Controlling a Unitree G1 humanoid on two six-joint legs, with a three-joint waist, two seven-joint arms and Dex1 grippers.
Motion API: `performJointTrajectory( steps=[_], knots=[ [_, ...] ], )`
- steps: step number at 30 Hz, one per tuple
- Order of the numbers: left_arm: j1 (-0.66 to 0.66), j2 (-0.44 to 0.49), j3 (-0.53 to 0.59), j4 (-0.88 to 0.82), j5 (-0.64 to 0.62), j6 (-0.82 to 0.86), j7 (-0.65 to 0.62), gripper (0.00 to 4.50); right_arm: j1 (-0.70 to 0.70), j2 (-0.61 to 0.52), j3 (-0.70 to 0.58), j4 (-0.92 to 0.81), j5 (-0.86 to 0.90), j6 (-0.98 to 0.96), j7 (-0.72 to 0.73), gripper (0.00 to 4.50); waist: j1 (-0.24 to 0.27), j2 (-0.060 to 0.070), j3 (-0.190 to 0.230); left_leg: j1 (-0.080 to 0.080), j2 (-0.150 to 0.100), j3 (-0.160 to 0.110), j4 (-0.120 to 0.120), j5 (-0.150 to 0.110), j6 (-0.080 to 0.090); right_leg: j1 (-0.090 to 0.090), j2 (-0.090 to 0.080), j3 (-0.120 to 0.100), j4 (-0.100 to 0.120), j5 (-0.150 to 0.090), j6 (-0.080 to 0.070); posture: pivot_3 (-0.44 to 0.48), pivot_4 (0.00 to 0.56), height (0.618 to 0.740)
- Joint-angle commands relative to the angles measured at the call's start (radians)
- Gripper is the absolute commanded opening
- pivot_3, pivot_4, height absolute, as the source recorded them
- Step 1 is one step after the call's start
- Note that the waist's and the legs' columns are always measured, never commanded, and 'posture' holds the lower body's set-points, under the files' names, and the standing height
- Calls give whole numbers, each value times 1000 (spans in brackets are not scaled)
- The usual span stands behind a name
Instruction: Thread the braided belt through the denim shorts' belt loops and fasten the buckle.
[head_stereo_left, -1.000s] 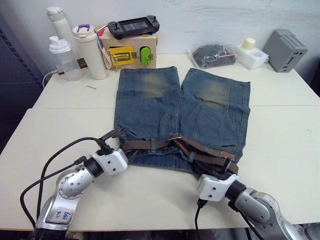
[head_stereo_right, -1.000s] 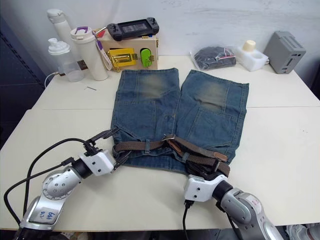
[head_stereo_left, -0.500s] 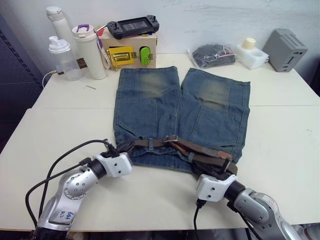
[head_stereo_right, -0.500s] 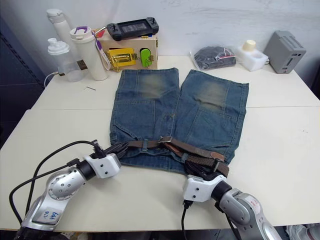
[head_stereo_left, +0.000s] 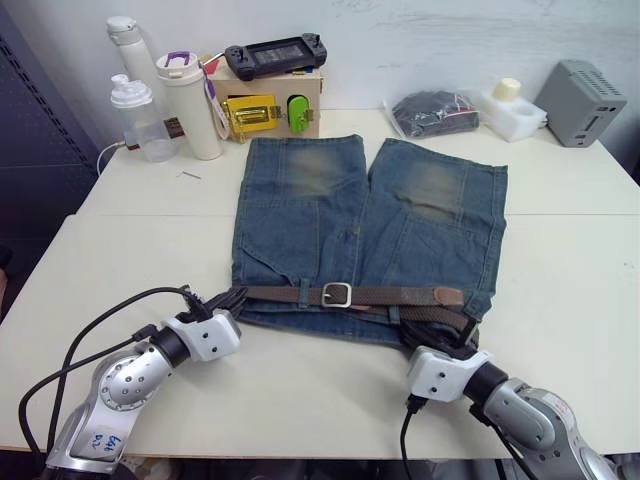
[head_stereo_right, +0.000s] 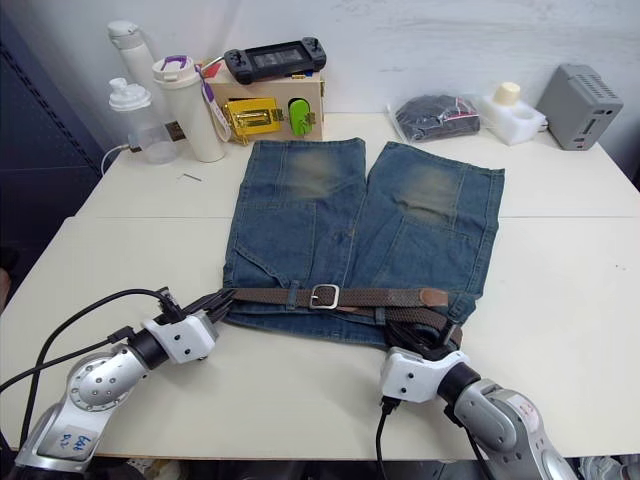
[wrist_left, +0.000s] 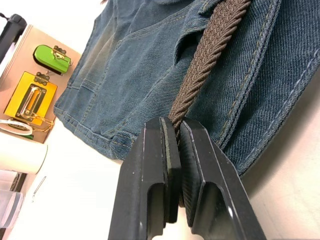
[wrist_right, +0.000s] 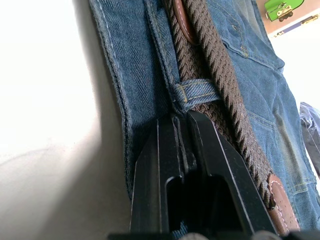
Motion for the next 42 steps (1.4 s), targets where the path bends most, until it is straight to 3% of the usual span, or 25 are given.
performJointTrajectory(
  steps=[1,3,4,8,9,14,18,21,27,34,38,42],
  knots=[
    [41,-5,28,71,-30,28,-5,604,35,-9,-57,29,30,36,14,0,0,0,0,0,0,0,0,0,0,0,0,0,0,0,0,0,150,646],
    [61,-8,31,55,-81,10,-28,1192,40,-11,-61,16,67,27,29,0,-1,0,0,0,0,0,0,0,0,0,0,0,0,0,0,0,150,646],
    [71,-3,33,45,-98,1,-38,1993,43,-13,-65,12,86,29,39,0,-1,0,0,0,0,0,0,0,0,0,0,0,0,0,0,0,150,646],
    [141,18,72,-24,-246,-11,-121,3249,17,-72,-161,63,170,12,84,1482,4,1,1,-1,0,1,3,0,0,1,0,0,0,0,0,0,150,646],
    [159,24,84,-42,-298,-5,-150,3744,6,-87,-178,80,183,8,90,2063,4,1,1,-1,0,1,5,-1,0,1,0,0,0,-1,0,0,150,646],
    [243,53,115,-153,-473,80,-261,3757,-36,-165,-229,178,203,-50,100,4436,2,2,2,-4,-2,2,13,-3,3,2,0,0,0,-1,0,0,150,646],
    [282,51,125,-240,-544,158,-292,3757,-44,-207,-258,242,234,-109,107,4436,5,1,2,-4,-2,2,14,-3,4,4,-1,0,0,-1,0,0,150,646],
    [290,27,142,-292,-609,230,-278,3757,-48,-232,-301,246,365,-110,181,4436,6,1,2,-4,-2,3,15,-3,5,4,-1,1,-1,-1,0,0,150,646],
    [297,55,245,-376,-788,398,-307,3757,6,-351,-449,157,755,134,464,4436,2,3,4,-6,-2,3,15,-3,5,3,-1,2,-2,-4,0,0,150,646],
    [295,126,393,-409,-956,573,-347,3757,-124,-404,-606,142,1133,479,536,4436,-24,8,9,-14,2,7,14,-4,5,-2,-2,1,-8,-8,3,0,150,646],
    [206,131,428,-392,-989,644,-282,3757,-304,-359,-576,256,1109,512,427,4436,-31,9,10,-15,3,8,14,-3,4,-3,-2,0,-11,-8,3,0,150,646],
    [184,102,396,-403,-949,654,-255,3757,-317,-337,-527,296,1037,480,418,4436,-35,9,9,-15,3,8,10,-3,4,-3,-2,0,-12,-8,4,0,150,646]
  ],
)
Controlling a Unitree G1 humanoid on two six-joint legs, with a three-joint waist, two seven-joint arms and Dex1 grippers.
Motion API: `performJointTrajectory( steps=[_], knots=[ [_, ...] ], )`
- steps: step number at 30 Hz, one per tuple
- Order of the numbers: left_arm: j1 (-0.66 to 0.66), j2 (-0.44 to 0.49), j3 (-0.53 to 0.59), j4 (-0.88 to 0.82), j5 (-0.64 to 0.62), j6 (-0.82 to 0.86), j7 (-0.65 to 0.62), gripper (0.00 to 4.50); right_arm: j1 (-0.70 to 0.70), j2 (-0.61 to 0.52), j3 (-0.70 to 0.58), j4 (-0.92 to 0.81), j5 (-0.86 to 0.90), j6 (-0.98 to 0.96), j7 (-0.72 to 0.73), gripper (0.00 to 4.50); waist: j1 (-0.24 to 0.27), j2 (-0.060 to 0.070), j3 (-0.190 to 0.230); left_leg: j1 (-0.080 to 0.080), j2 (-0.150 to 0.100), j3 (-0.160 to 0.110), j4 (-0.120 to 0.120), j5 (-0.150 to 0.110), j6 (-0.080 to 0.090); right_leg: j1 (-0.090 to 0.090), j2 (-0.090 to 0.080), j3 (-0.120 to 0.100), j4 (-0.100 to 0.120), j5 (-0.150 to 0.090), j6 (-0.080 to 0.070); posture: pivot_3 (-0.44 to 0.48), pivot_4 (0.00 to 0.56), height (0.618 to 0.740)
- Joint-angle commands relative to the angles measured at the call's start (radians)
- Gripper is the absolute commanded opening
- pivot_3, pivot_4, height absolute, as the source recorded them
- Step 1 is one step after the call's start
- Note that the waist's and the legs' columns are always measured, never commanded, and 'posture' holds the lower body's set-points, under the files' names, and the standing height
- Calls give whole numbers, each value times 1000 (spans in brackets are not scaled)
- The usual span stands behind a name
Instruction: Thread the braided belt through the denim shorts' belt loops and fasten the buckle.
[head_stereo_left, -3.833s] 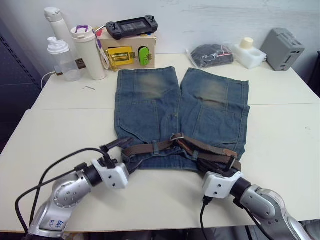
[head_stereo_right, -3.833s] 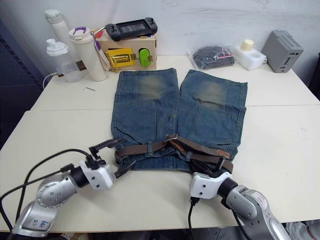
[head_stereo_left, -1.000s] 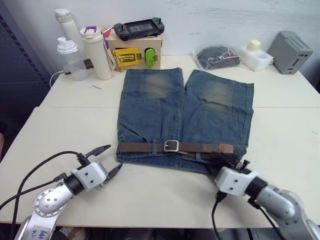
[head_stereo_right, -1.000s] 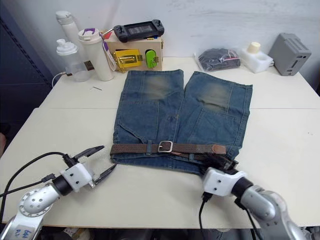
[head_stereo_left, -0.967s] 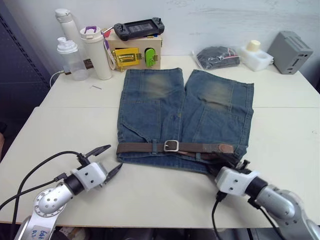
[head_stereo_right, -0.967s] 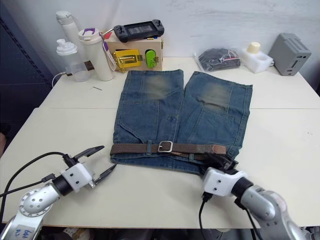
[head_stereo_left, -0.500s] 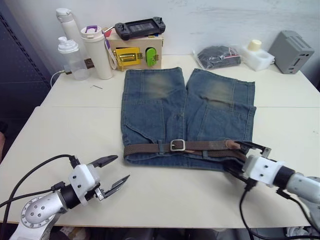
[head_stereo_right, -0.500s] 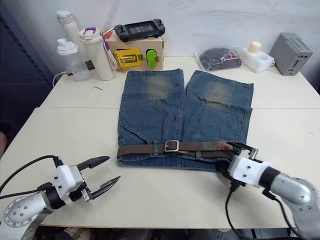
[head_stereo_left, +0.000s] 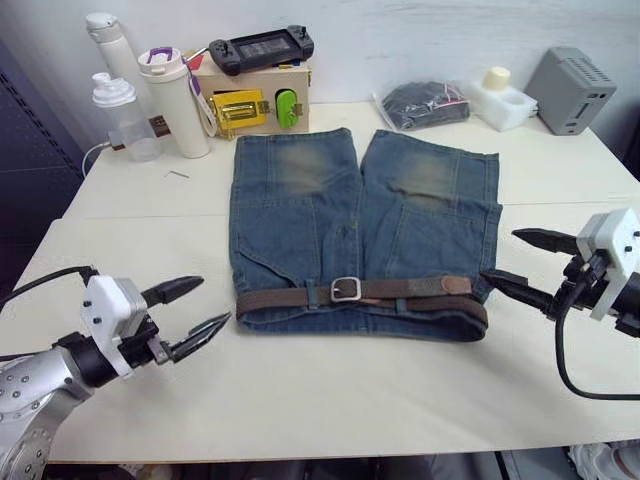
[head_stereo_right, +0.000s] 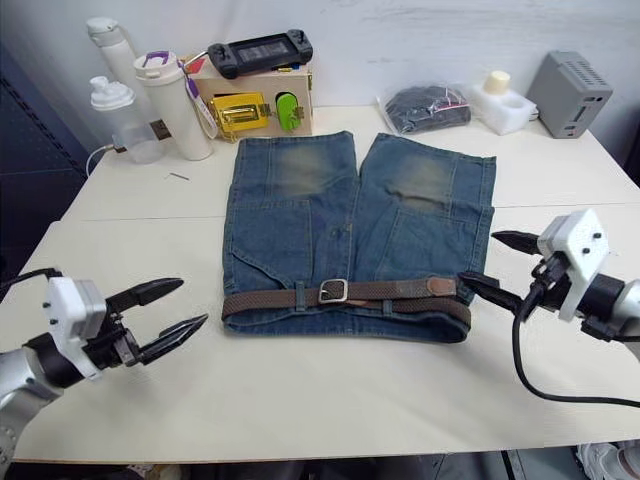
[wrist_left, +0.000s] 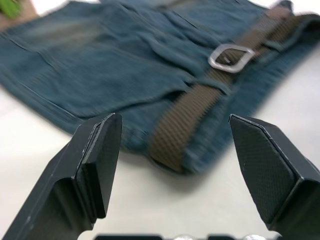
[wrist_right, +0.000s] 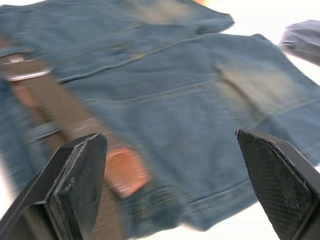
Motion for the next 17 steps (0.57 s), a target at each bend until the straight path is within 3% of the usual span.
performJointTrajectory(
  steps=[1,17],
  knots=[
    [-7,-27,-14,-30,20,6,26,3757,1,24,24,20,-39,-28,-9,4436,-6,0,0,0,0,0,-1,0,0,0,0,0,-1,1,1,0,150,646],
    [-54,-93,-54,7,63,10,46,3757,-21,72,65,16,-96,-25,-62,4436,-28,0,0,3,1,5,-2,0,1,1,-1,0,-3,2,4,0,150,646]
  ],
)
